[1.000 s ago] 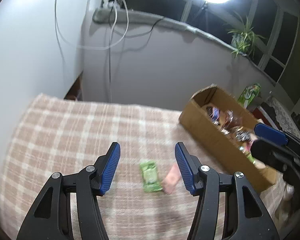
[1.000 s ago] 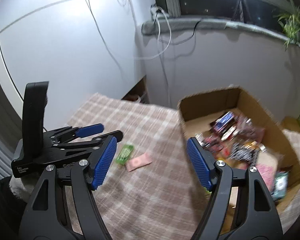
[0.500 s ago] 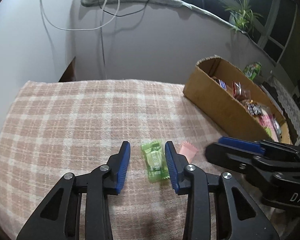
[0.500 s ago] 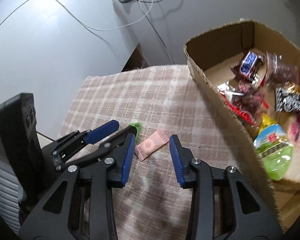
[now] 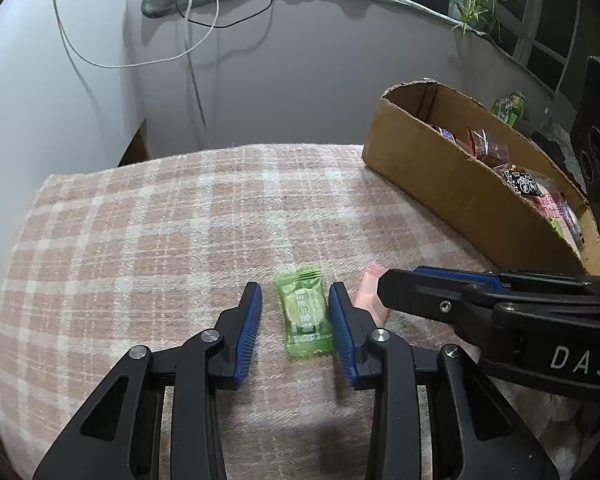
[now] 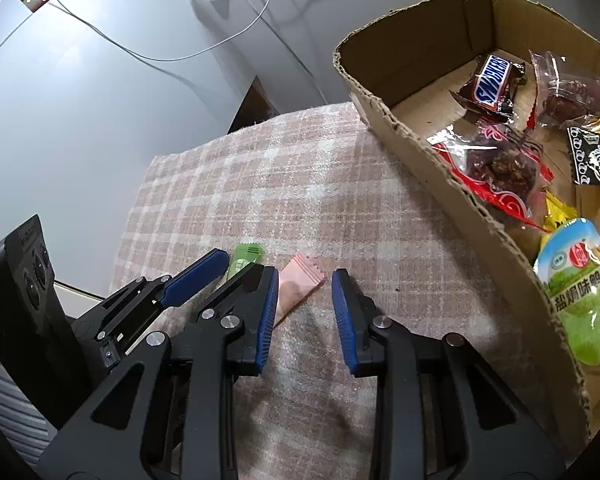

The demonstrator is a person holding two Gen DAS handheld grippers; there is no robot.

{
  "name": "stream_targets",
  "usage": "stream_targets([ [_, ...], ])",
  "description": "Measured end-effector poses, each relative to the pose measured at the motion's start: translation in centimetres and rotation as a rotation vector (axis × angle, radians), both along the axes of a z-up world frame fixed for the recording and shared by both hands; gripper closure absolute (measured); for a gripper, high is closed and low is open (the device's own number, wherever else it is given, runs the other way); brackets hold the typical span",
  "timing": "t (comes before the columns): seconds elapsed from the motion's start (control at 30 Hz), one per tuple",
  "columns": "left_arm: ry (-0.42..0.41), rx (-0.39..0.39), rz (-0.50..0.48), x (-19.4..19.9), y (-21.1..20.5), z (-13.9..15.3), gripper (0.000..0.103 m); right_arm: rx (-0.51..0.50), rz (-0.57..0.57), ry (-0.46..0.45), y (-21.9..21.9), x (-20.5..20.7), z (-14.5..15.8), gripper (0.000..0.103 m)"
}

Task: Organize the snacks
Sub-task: 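Move both grippers back over the green candy and pink candy on the table, then grasp the green square candy with the left gripper while the right grasps the pink candy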

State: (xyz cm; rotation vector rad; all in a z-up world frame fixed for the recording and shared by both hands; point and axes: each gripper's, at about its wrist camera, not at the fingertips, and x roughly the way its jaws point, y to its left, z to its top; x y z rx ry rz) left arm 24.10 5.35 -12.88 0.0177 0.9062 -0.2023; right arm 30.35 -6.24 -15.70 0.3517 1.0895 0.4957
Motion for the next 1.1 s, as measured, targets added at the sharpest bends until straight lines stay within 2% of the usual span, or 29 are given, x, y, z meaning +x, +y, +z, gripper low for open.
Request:
stream_targets([
  [0.23, -0.007, 0.009, 0.015, -0.4, 0.7, -0.1, 0.074, -0.063, 0.028, -0.045, 1.7, -0.2, -0.3, 0.073],
  [0.33, -0.006, 0.023, 0.035, -0.5, 1.4, 0.0, 0.079, -0.101, 0.044, -0.07, 2.4, -0.4, -0.1, 0.073],
  [0.47, -0.006, 0.014, 0.049, -0.5, 2.2, 0.0, 0.081, -0.172, 0.068, -0.113, 3.6, -0.7, 0.2, 0.073],
  [0.6, -0.007, 0.008, 0.071, -0.7, 3.5, 0.0, 0.082, -0.292, 0.117, -0.202, 5.5, -1.7, 0.4, 0.073],
  [0.77, -0.005, -0.026, 0.089, -1.0, 5.2, -0.1, 0.082, -0.374, 0.198, -0.266, 6.8, -2.4, 0.4, 0.071],
  [0.9, -0.006, -0.049, 0.095, -1.3, 6.1, 0.0, 0.082, -0.361, 0.193, -0.242, 6.7, -2.5, 0.6, 0.071],
  [1.0, -0.006, -0.07, 0.096, -1.6, 6.4, 0.0, 0.082, -0.431, 0.219, -0.291, 7.9, -3.4, 0.5, 0.065],
  [1.1, -0.008, -0.067, 0.095, -1.6, 6.3, 0.0, 0.082, -0.454, 0.233, -0.321, 8.2, -3.7, 0.5, 0.065],
])
